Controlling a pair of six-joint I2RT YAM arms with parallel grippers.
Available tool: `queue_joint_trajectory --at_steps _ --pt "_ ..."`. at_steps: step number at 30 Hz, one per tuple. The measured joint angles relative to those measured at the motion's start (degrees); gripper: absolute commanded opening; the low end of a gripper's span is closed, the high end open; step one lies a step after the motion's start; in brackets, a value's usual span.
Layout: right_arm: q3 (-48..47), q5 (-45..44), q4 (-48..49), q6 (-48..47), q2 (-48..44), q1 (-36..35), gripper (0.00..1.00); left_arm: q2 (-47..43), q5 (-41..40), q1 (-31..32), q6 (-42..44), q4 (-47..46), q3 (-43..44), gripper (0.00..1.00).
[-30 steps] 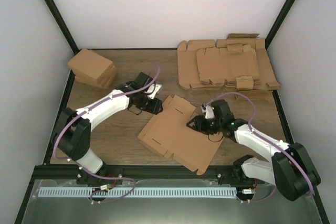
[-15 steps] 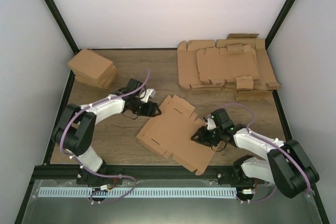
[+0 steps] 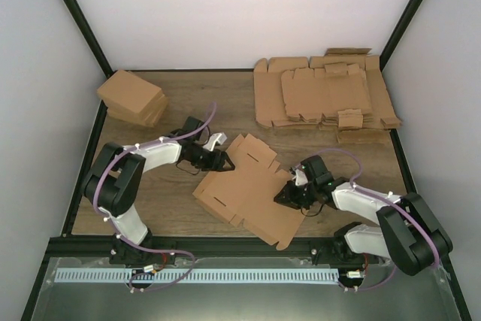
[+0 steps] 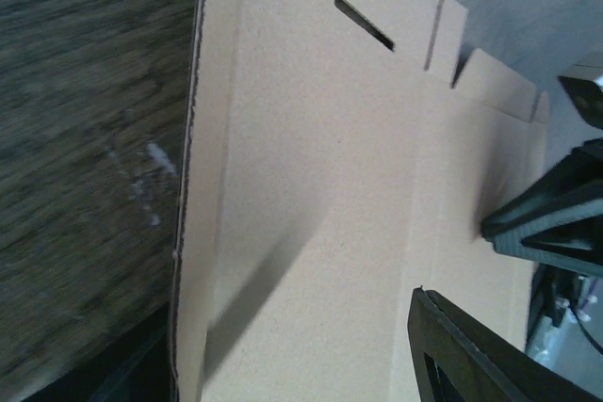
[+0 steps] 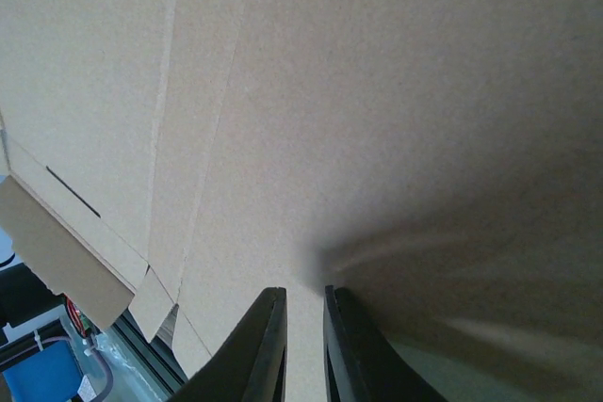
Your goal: Fold the paper box
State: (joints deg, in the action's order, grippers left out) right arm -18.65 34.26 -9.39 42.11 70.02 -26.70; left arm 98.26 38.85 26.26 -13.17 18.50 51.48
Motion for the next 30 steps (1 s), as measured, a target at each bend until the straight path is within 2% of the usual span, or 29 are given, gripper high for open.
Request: queue_joint_trajectory --at_steps 8,21,28,30 --pt "0.02 0.66 1.86 0.22 1.25 0.0 0.14 -3.54 5.03 0.72 0.15 1.36 0.24 0.61" --pt "-1.36 1.07 10.78 4.11 7.43 -2.82 0.13 -9.05 2.23 9.14 1.66 10.49 8.15 0.7" --pt "-4.09 -1.14 16.7 7.58 12.87 -6.32 0.1 -9.07 1.49 9.88 1.44 11.5 8.2 0.84" --pt "-4.81 -1.53 18.8 8.44 14.56 -6.86 0.1 -9.09 1.46 9.92 1.57 11.65 8.2 0.85"
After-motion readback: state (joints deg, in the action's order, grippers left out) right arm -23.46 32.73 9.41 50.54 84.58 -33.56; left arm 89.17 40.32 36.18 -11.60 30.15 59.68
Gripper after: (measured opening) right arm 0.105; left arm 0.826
